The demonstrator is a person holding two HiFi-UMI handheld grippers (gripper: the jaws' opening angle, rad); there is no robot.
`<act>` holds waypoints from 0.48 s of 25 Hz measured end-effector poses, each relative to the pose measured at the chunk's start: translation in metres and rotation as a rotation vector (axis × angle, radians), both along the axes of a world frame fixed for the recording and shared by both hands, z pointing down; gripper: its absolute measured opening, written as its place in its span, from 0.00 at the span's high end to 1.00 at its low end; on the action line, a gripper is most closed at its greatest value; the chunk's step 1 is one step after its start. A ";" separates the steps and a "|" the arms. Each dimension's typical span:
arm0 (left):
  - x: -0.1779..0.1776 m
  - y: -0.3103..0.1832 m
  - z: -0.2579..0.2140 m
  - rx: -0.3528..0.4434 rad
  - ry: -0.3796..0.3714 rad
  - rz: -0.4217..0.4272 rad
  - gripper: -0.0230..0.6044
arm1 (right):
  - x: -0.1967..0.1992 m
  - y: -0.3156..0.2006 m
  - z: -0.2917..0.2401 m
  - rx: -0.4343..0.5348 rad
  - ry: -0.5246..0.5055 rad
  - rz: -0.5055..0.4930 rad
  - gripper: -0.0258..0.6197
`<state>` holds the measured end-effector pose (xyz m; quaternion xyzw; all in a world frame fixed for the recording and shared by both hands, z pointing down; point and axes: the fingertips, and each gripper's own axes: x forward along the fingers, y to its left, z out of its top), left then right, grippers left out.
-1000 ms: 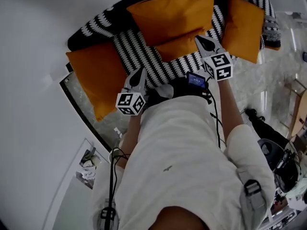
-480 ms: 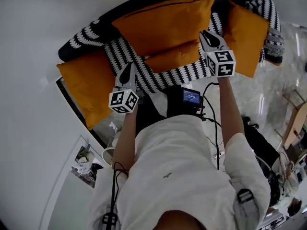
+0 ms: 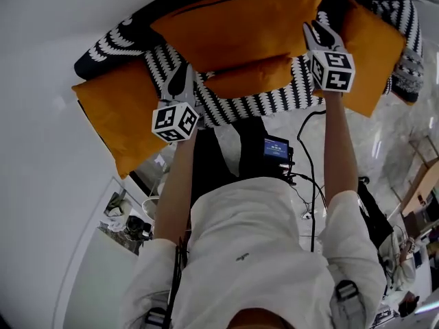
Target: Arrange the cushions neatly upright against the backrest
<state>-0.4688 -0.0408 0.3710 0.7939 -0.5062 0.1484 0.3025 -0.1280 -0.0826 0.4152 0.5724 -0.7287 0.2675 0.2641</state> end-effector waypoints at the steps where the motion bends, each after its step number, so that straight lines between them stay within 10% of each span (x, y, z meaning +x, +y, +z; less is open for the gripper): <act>1: -0.001 -0.004 0.003 0.000 -0.007 -0.009 0.89 | 0.002 -0.003 0.005 -0.005 0.008 0.003 0.78; 12: -0.033 -0.054 0.037 -0.006 -0.020 -0.153 0.76 | 0.034 -0.033 0.039 -0.029 0.076 0.054 0.52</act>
